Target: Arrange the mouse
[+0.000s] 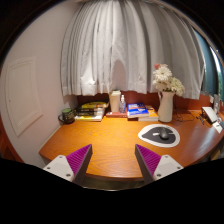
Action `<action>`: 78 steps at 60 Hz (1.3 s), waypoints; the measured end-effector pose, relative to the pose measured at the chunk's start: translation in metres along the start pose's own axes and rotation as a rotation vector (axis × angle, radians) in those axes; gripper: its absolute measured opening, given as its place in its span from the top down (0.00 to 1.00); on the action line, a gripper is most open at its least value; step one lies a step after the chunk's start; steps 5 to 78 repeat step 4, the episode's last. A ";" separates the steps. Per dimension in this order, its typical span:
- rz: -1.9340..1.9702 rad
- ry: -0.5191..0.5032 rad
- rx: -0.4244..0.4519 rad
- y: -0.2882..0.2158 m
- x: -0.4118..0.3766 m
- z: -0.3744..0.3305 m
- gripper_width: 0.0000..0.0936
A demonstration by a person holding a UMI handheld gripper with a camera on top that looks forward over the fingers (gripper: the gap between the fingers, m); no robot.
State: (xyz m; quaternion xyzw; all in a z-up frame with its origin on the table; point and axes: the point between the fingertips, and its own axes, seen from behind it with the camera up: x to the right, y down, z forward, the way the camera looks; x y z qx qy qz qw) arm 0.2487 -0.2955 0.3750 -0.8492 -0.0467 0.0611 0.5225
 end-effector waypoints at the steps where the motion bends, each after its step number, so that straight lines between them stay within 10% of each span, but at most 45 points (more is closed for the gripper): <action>1: -0.001 0.001 0.002 0.000 0.000 0.000 0.08; 78: -0.003 0.010 0.007 -0.001 0.002 -0.001 0.08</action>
